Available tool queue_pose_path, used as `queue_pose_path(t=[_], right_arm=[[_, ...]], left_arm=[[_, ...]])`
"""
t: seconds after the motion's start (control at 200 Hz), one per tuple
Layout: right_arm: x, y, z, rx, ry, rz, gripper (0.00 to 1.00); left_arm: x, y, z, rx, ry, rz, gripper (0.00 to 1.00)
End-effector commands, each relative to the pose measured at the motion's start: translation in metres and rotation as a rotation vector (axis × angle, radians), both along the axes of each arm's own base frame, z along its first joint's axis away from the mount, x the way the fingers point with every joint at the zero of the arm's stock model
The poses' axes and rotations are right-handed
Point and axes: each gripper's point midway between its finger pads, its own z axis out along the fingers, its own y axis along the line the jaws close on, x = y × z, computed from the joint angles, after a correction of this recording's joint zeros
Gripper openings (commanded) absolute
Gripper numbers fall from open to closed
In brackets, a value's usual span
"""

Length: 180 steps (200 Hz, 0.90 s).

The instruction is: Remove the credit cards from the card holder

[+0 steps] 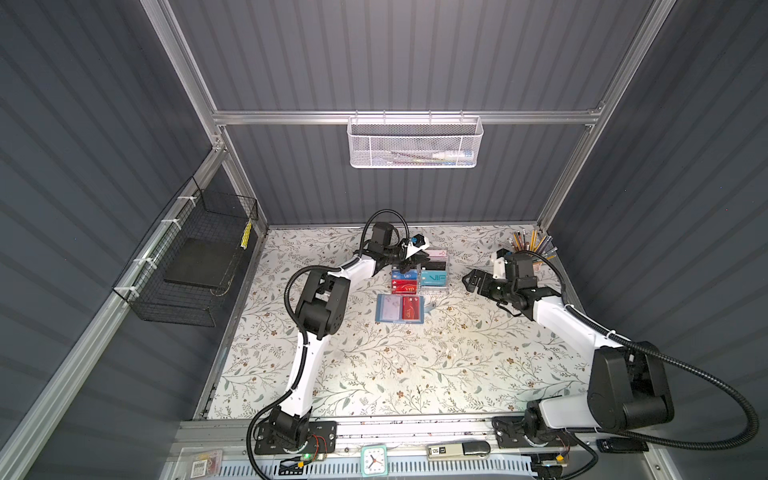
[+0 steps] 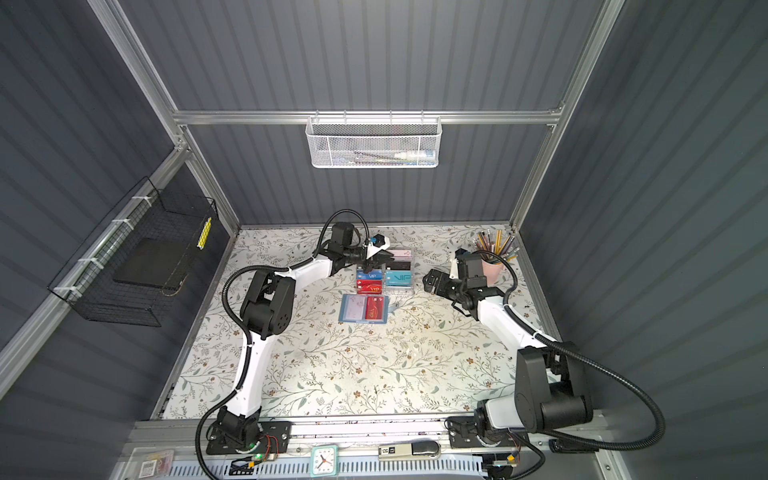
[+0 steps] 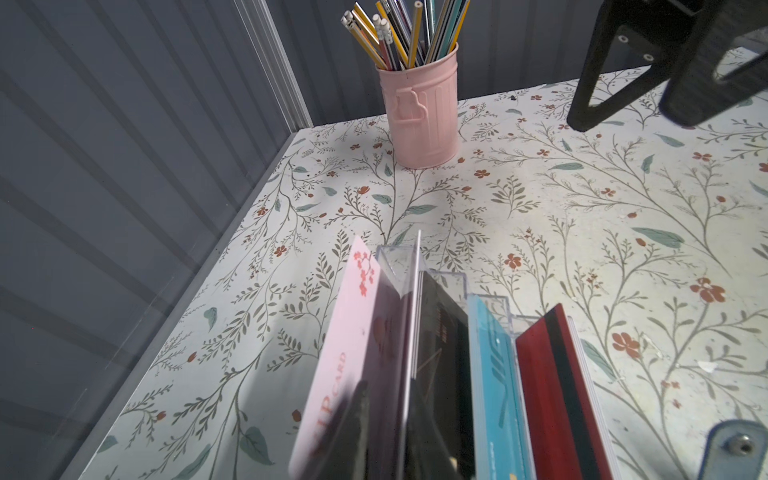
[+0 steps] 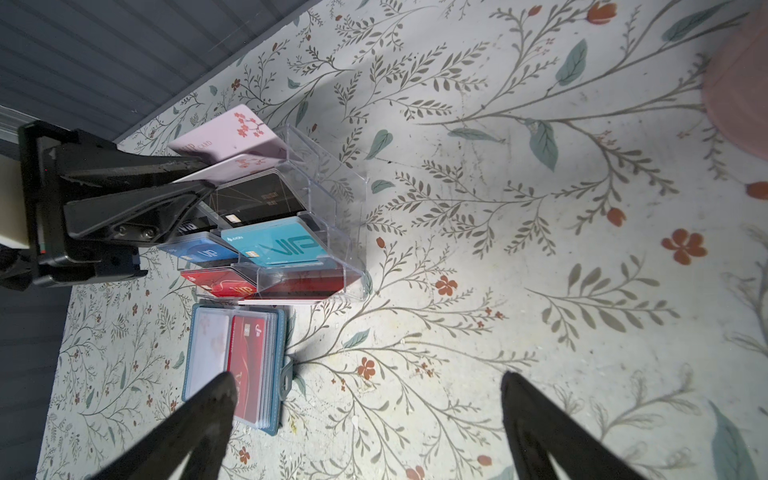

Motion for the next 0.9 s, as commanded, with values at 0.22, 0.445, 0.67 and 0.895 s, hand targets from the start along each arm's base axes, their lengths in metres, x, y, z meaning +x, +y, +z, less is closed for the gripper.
queue_pose_path(t=[0.22, 0.445, 0.67, 0.895], right_arm=[[-0.002, 0.001, 0.003, 0.017, -0.011, 0.006, 0.99], [-0.003, 0.002, 0.005, 0.025, -0.016, 0.009, 0.99], [-0.004, 0.001, 0.006, 0.022, -0.023, 0.008, 0.99], [0.006, 0.0, 0.009, -0.041, -0.019, 0.012, 0.99]], left_arm=[[0.005, 0.007, 0.047, -0.062, -0.068, 0.053, 0.25], [0.008, 0.009, 0.053, -0.07, -0.075, 0.076, 0.3], [0.017, 0.011, 0.061, -0.101, -0.084, 0.12, 0.31], [0.025, 0.031, 0.106, -0.198, -0.123, 0.231, 0.98]])
